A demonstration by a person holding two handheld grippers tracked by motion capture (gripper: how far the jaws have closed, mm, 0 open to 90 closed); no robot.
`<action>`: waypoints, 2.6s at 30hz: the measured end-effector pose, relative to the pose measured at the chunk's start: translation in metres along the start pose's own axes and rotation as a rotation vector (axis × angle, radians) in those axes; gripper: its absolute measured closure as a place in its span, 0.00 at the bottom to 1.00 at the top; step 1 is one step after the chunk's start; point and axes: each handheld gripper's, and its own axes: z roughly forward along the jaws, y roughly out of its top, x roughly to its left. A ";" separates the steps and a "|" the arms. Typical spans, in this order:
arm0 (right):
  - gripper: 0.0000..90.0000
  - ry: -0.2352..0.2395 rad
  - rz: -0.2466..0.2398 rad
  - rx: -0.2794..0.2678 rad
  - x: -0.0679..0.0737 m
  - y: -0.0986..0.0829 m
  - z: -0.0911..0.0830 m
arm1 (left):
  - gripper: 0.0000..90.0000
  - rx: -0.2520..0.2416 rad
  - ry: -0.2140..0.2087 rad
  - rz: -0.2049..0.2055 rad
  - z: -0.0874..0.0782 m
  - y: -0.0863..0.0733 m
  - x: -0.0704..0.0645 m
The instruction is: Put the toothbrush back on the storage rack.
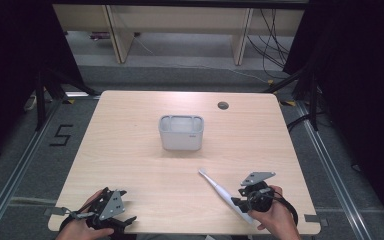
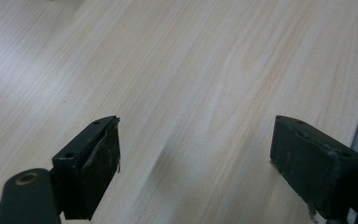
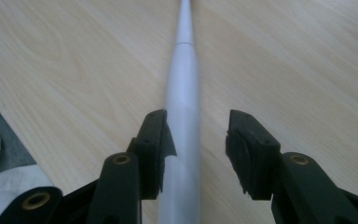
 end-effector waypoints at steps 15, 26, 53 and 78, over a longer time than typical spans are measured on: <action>0.64 0.020 -0.069 0.194 0.004 0.023 0.028 | 0.17 -0.008 -0.005 -0.004 0.000 0.000 -0.001; 0.71 0.022 -0.123 0.288 0.003 0.035 0.041 | 0.17 -0.010 -0.005 -0.006 -0.001 0.001 -0.001; 0.74 0.021 -0.226 0.527 0.005 0.060 0.059 | 0.17 -0.009 -0.005 -0.001 0.000 0.001 0.000; 0.74 0.012 -0.221 0.520 0.006 0.059 0.058 | 0.17 -0.014 -0.009 -0.001 0.000 0.001 -0.001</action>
